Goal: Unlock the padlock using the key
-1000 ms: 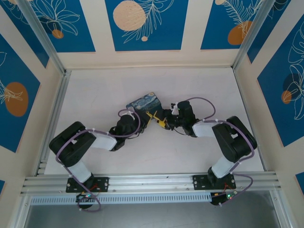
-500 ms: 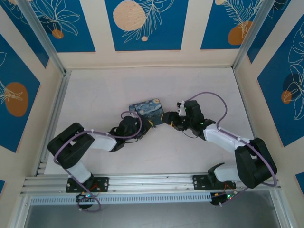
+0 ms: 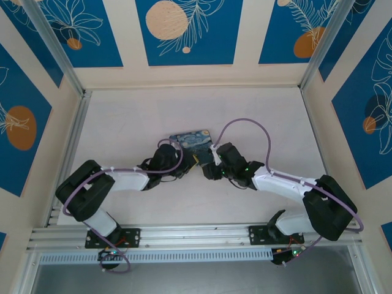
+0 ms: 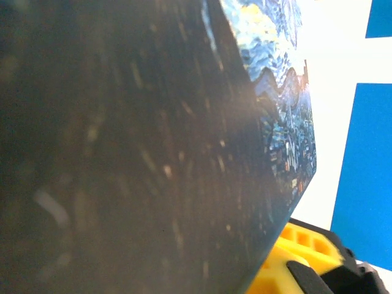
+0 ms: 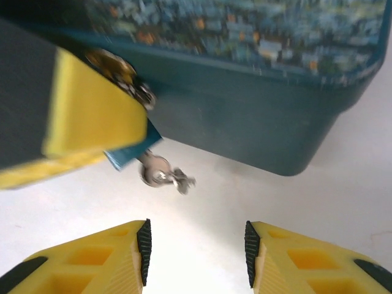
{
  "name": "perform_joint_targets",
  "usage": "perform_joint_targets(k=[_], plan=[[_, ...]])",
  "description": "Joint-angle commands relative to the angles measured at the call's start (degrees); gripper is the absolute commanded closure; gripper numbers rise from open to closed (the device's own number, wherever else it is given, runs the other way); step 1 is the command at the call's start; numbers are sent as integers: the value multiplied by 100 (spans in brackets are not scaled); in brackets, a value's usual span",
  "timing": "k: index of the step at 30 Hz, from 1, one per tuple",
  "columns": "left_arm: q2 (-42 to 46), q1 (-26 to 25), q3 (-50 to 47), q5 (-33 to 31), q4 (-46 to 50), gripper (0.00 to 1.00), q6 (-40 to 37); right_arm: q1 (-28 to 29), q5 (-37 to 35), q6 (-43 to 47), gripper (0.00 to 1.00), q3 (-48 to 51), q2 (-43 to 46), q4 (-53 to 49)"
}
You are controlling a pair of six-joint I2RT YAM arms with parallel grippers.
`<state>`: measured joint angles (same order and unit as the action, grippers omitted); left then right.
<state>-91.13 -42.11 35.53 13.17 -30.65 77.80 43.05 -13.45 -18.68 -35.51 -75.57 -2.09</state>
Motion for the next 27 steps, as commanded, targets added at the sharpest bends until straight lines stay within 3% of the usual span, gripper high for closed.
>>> perform_joint_targets(k=[1, 13, 19, 27], plan=[[151, 51, 231, 300, 85, 100, -94, 237, -587, 506, 54, 170, -61, 788], [79, 53, 336, 406, 131, 100, -52, 389, -707, 736, 57, -153, -713, 1179], [70, 51, 308, 412, 126, 100, -54, 379, -710, 732, 66, -279, -808, 1193], [9, 48, 262, 404, 104, 100, -54, 261, -344, 652, 96, -370, -715, 1074]])
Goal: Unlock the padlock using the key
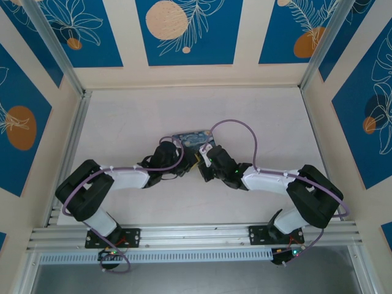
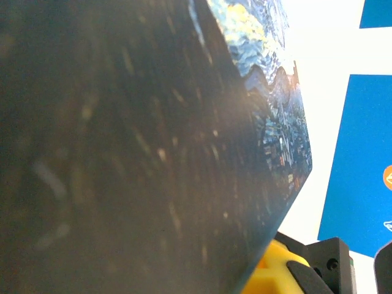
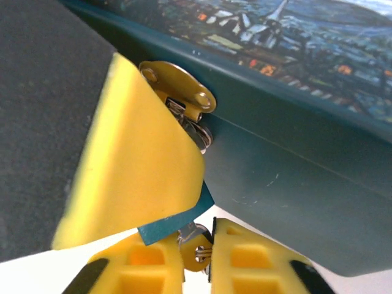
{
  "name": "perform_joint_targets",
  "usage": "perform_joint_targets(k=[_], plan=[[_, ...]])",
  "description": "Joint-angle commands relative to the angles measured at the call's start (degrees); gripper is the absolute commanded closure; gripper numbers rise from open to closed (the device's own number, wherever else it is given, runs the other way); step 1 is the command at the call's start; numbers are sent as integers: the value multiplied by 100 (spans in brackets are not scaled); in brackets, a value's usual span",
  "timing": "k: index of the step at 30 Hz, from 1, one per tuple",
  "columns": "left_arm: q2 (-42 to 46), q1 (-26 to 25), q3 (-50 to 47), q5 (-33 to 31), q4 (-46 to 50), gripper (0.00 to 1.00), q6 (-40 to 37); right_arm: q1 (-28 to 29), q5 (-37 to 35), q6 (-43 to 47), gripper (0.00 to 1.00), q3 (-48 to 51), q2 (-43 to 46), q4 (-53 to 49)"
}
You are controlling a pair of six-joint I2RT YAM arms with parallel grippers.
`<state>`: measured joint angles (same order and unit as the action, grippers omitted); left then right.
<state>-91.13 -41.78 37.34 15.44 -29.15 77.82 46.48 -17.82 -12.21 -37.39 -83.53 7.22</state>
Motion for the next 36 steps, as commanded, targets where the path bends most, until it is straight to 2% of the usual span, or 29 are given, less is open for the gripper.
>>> perform_joint_targets(k=[1, 7, 11, 12, 14, 15, 21, 29, 34, 36], plan=[[13, 16, 72, 174, -47, 100, -54, -102, 152, -17, 97, -169, 114, 131], [-45, 14, 37, 160, -96, 100, -54, -357, 703, -278, 100, 0, 393, 163], [-62, 18, 36, 142, -79, 100, -63, -660, 1515, -461, 100, 78, 526, 173], [-61, 14, 44, 136, -75, 100, -67, -719, 1712, -478, 93, 81, 543, 152], [-55, 16, 47, 109, -15, 100, -98, -793, 1991, -470, 71, 66, 589, 32], [-54, 25, 45, 100, -7, 100, -115, -819, 2065, -457, 66, 73, 644, -66], [-19, 36, 114, 10, 607, 100, -649, -1159, 2270, -888, 54, 603, 1411, -280], [-76, 32, 133, 123, 1242, 100, -1562, -1308, 2350, -2158, 52, 1026, 2121, -612], [-211, 29, 107, 117, 1344, 89, -1806, -1156, 2468, -2909, 52, 1246, 2082, -167], [-246, 20, 100, 96, 1367, 78, -1871, -1036, 2442, -3102, 52, 1245, 2027, -73]])
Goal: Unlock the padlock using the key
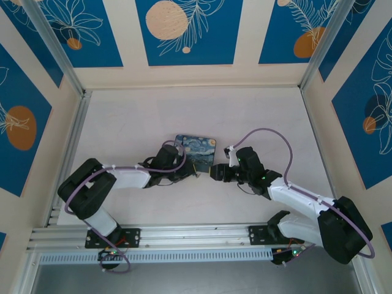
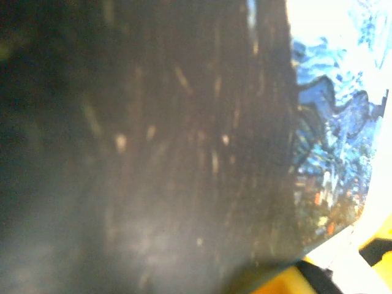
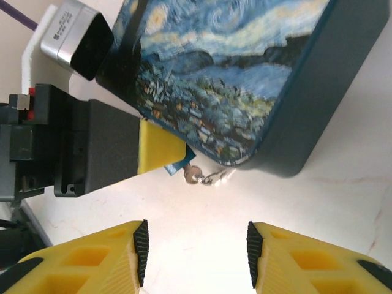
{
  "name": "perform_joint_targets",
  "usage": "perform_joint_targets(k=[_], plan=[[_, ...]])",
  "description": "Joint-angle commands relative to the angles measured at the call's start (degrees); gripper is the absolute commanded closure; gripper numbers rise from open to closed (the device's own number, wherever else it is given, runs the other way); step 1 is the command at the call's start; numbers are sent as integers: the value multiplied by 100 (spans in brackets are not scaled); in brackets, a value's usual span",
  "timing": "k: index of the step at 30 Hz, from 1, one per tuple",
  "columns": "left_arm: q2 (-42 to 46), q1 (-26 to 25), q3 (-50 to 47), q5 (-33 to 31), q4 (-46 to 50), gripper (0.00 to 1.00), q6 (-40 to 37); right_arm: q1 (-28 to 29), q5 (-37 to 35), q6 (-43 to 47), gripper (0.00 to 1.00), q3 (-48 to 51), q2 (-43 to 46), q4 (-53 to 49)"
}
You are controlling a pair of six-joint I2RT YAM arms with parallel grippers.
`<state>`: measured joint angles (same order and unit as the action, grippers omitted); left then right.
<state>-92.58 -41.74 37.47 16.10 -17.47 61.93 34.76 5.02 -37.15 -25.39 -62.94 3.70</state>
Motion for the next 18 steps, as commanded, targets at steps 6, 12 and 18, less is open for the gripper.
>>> perform_joint_targets(k=[6, 12, 18], plan=[[220, 15, 55, -133, 369, 34, -431, 372, 50, -935, 52, 37, -229, 513], [1254, 34, -64, -714, 1231, 12, -691, 503, 14, -1043, 52, -52, -720, 820], [2281, 110, -247, -1246, 2044, 1, -863, 525, -41, -876, 53, -494, -1458, 949]])
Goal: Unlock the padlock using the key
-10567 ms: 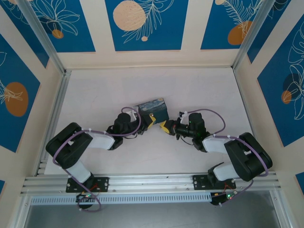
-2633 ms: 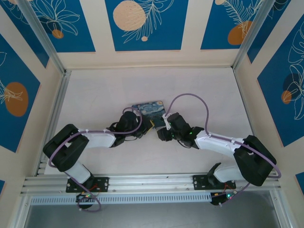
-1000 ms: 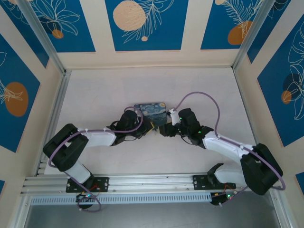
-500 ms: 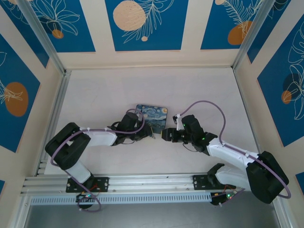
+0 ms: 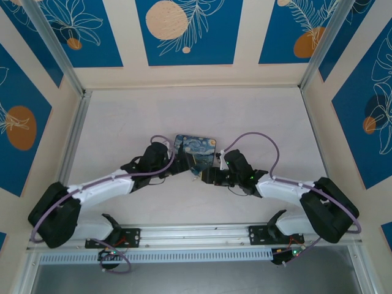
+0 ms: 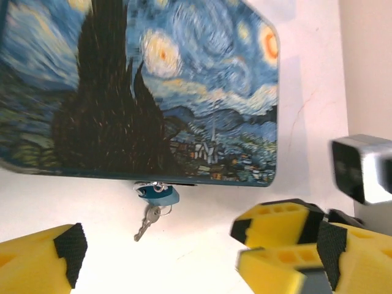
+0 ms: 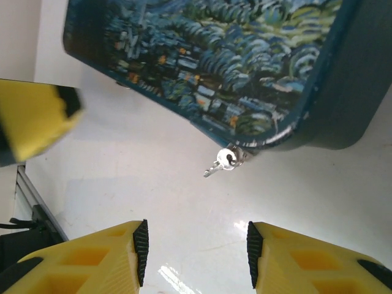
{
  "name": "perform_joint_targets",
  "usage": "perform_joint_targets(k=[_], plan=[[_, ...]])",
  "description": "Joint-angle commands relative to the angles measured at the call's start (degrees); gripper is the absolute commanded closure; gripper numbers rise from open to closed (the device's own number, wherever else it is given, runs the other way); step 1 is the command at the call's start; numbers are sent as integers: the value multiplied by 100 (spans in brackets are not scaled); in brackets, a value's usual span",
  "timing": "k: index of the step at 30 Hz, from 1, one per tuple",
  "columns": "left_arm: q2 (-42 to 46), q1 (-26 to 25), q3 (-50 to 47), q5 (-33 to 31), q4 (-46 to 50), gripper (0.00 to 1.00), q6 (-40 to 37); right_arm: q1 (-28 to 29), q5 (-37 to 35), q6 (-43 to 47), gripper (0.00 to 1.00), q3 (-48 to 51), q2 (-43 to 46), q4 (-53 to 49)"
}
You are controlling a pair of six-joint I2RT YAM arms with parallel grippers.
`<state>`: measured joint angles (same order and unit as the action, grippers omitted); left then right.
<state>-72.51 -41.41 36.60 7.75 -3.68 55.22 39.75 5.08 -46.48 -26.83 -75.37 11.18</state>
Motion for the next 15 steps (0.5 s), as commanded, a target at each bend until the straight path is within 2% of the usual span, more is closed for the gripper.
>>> perform_joint_targets(k=[1, 7, 11, 15], plan=[[365, 85, -170, -442, 720, 1, -196, 10, -61, 107, 52, -453, -326, 188], [441, 99, -217, -432, 775, 0, -141, -406, -387, 641, 53, -1409, -956, -200], [370, 105, -239, -434, 730, 0, -75, -819, 10, 730, 54, -1797, -1207, -221], [308, 106, -204, -423, 749, 0, -60, -821, 380, 842, 56, -1554, -1041, -44]])
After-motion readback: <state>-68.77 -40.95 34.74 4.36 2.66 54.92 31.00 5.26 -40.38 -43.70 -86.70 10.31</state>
